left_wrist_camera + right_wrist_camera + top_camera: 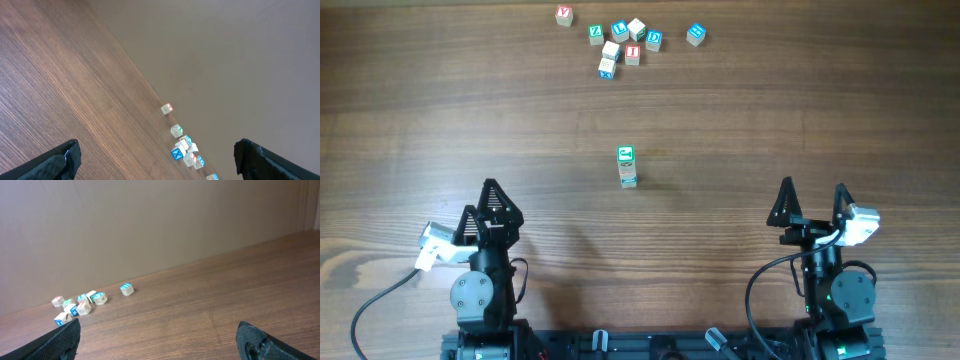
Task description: Form a tower
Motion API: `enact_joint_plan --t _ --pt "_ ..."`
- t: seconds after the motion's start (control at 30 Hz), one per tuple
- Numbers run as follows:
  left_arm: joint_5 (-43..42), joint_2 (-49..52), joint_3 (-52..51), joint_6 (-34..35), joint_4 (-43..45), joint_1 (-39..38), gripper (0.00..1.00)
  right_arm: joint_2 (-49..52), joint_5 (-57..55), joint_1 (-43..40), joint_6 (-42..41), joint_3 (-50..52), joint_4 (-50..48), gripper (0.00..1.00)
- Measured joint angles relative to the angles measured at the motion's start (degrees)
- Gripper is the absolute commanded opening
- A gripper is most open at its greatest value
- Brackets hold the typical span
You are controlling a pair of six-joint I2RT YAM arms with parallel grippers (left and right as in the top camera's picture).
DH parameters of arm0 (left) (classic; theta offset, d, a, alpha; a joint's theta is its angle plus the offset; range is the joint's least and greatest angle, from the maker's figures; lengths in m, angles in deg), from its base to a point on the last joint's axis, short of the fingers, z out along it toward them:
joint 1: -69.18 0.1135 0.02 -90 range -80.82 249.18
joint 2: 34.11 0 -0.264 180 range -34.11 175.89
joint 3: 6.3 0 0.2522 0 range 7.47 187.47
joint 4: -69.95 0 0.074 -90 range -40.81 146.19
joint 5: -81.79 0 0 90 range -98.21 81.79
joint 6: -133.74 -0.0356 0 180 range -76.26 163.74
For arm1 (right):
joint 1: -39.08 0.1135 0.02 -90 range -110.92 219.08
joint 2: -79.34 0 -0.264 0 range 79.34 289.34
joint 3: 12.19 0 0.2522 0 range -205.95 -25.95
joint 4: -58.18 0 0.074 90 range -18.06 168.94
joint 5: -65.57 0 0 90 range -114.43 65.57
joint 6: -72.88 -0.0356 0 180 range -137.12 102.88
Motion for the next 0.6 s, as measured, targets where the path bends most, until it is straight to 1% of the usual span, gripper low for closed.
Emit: enact_joint_plan --t 0.6 --pt "0.0 0.0 0.0 0.0 0.0 0.0 1.0 0.0 0.0 0.0 0.0 -0.02 0.0 1.0"
